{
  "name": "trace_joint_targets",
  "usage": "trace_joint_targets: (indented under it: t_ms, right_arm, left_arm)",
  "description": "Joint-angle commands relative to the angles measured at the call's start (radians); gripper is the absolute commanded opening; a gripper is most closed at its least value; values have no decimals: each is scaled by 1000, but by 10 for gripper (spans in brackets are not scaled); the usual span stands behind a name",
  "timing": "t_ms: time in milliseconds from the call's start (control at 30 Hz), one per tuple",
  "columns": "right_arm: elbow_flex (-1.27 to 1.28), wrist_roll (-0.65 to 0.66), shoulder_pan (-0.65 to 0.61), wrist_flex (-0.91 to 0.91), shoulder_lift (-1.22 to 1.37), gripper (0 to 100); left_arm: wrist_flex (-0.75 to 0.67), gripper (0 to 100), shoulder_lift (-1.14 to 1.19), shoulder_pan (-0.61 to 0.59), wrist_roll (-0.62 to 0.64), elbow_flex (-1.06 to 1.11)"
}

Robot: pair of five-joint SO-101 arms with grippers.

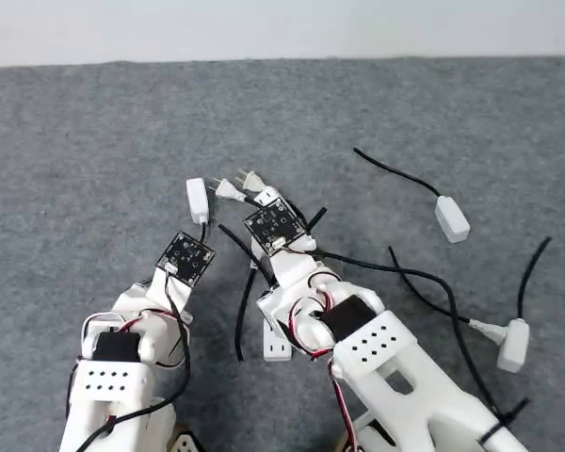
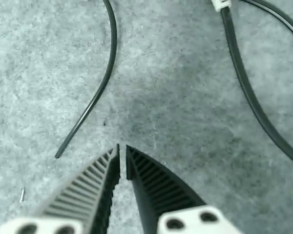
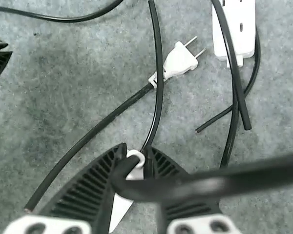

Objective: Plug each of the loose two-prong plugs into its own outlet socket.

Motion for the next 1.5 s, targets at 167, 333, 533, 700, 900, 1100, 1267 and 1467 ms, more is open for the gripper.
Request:
trace_joint_targets:
  t_ms: [167,333,533,700,900,1100,1267,1467]
  right_arm:
    - [31,-2,-7,5,-68,9]
    - [77,35,-8,54,-225,9]
    - [124,74,-25,90,-306,9]
    - [138,72,-84,77,-314,9]
    - [138,48,-93,56,-315,9]
    - [176,40,-88,8,-311,9]
    - [199,40,-51,-25,-312,9]
    - [199,41,-18,-19,-314,9]
  left_arm:
    - [-23,16,-14,-5,9,-7]
    - [-23,16,-14,-5,9,-7]
    - [-25,16,-14,-5,8,-7]
    - [-25,16,-14,-5,8,-7]
    - [-25,16,-14,-5,8,-7]
    - [-25,16,-14,-5,8,-7]
    - [-25,16,-14,-5,8,-7]
    - [-25,15,-14,-21,-3,-7]
